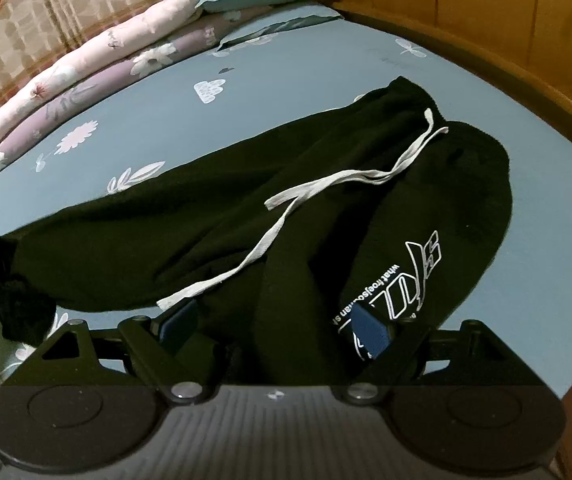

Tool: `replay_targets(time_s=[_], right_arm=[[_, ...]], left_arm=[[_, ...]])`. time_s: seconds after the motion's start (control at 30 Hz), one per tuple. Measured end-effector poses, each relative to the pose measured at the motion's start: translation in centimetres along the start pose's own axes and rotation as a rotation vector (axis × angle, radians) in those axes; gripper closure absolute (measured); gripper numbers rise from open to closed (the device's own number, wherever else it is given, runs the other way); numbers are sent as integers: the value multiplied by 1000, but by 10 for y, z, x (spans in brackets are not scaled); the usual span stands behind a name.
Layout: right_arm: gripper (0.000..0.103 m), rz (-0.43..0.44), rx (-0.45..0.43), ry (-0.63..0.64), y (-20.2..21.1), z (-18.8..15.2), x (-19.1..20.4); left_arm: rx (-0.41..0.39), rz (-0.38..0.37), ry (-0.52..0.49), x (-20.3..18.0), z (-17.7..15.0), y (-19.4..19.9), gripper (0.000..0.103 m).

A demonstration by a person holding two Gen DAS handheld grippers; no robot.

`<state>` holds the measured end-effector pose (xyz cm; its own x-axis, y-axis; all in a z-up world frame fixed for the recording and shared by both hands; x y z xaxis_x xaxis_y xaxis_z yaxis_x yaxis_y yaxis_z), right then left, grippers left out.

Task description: Fold clothes

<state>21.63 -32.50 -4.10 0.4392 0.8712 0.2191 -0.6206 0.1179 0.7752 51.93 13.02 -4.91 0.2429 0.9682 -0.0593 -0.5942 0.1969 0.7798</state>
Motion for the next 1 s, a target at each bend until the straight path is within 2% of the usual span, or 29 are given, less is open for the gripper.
replay_targets(time_s=[0.37,0.43,0.57,0.67,0.7,0.77,0.93,1.0], right_arm=[[16,-29,-19,-6,8,2,-1],[16,-31,-19,-6,8,1,-1],[16,-30,-10,-10,6,0,-2],[16,-23,-2,-4,3,0,1],[16,-18,0,0,2,0,2],[16,-9,1,8,0,1,5],[15,27,10,26,-8,4,15],[15,40,19,34,-13,4,19]], left_arm=[[-9,30,25,6,43,-28,99],[0,27,32,6,45,-34,93],[23,20,11,5,37,-36,89],[10,1,24,10,32,-23,77],[2,-8,28,13,31,-17,70],[-5,-23,33,17,25,-4,63],[10,-59,52,23,-8,16,62],[26,-78,73,24,-26,17,58]])
Point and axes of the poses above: each gripper's, at about its wrist camera, not at the fingertips, and y roughly against the way its jaws point, x to its left, z to its top, the point moved 5 cm from there along -y, roughly the way its jaws point, and after that the axes turned 1 degree about z, right-handed, at the moved point
